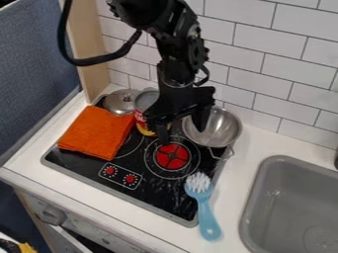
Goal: Move the blue brush to the bottom right of the orange cloth
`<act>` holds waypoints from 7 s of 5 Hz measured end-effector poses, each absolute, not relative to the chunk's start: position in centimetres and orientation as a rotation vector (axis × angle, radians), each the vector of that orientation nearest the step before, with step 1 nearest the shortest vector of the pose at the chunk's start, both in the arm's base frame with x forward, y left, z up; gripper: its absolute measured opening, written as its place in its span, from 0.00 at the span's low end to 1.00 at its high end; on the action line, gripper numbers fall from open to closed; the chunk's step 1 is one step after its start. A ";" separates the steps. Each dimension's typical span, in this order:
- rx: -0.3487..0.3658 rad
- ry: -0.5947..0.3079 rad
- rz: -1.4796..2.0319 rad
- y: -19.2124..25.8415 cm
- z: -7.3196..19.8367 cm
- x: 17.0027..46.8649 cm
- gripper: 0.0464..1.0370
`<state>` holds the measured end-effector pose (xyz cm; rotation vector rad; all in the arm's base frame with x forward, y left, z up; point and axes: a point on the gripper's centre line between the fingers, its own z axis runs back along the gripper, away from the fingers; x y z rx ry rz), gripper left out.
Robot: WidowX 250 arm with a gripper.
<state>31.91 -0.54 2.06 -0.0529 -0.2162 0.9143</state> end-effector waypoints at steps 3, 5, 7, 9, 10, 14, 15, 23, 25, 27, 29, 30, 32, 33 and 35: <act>-0.102 -0.169 0.683 -5.5 -1.4 27.4 0.96; -0.160 -0.054 0.580 -8.3 -4.4 27.4 0.96; -0.098 -0.058 0.550 -8.9 -5.6 27.7 0.96; -0.051 -0.073 0.583 -8.0 -5.5 27.5 0.96; -0.046 -0.079 0.596 -7.8 -5.4 27.8 0.96; 0.014 -0.120 0.670 -6.2 -6.3 29.1 0.29; 0.011 -0.122 0.670 -6.3 -6.3 29.1 0.29; -0.033 -0.244 1.141 5.1 -2.0 26.8 0.29; 0.028 -0.157 1.186 6.0 -4.6 24.8 0.29; 0.037 -0.114 1.177 6.0 -6.1 24.8 0.36; 0.040 -0.109 1.135 5.6 -6.1 25.1 0.93; 0.047 -0.100 1.114 5.4 -6.1 24.9 0.97; 0.008 -0.181 1.077 4.4 -3.2 26.5 0.96; -0.019 -0.235 1.045 3.6 -1.0 27.3 0.96; -0.057 -0.288 1.018 2.7 1.5 27.6 0.96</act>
